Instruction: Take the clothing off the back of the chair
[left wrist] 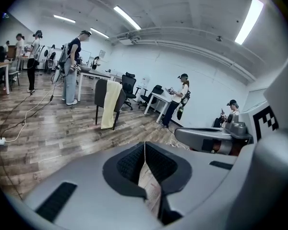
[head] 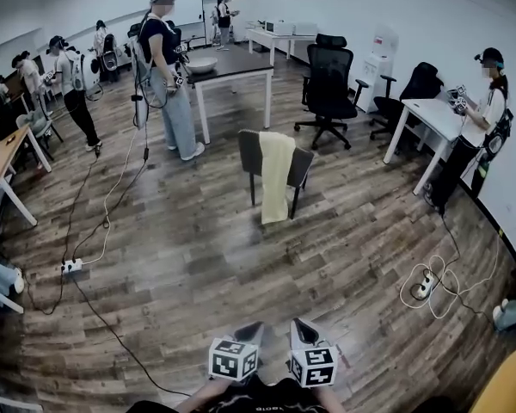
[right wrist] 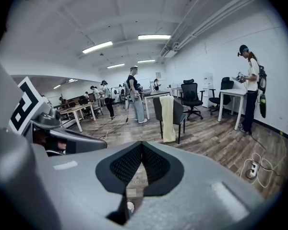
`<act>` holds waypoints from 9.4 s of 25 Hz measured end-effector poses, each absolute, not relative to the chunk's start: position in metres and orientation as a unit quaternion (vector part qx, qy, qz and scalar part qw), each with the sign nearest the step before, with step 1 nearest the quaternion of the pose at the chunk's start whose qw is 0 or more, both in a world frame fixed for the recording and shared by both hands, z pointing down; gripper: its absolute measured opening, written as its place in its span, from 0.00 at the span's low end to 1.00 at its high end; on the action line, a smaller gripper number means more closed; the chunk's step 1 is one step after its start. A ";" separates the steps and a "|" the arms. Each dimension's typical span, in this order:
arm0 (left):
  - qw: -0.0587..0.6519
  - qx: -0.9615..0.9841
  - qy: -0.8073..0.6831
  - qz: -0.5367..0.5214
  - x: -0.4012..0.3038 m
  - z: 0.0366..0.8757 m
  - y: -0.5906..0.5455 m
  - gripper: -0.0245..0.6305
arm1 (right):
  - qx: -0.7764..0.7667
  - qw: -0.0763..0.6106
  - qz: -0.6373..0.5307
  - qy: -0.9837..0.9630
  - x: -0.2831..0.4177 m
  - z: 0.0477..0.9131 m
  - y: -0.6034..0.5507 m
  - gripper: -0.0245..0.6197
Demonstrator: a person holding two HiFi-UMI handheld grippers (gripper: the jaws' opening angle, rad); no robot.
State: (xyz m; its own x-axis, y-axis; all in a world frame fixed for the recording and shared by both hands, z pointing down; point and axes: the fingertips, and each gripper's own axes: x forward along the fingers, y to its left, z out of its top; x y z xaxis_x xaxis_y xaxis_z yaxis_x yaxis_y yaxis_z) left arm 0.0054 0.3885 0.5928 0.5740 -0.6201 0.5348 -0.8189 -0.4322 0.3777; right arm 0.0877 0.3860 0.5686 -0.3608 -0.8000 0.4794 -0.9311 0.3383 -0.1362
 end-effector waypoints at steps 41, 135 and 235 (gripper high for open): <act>0.320 0.839 -0.401 0.179 -0.050 0.620 0.233 0.06 | 0.566 0.155 0.275 -0.761 0.030 0.605 0.250 0.05; 0.292 0.852 -0.401 0.166 -0.011 0.593 -0.383 0.06 | 0.629 0.080 0.306 -0.710 0.147 0.561 -0.381 0.51; 0.278 0.879 -0.373 0.104 -0.014 0.548 -0.340 0.07 | 0.494 -0.113 0.314 -0.803 0.072 0.502 -0.351 0.20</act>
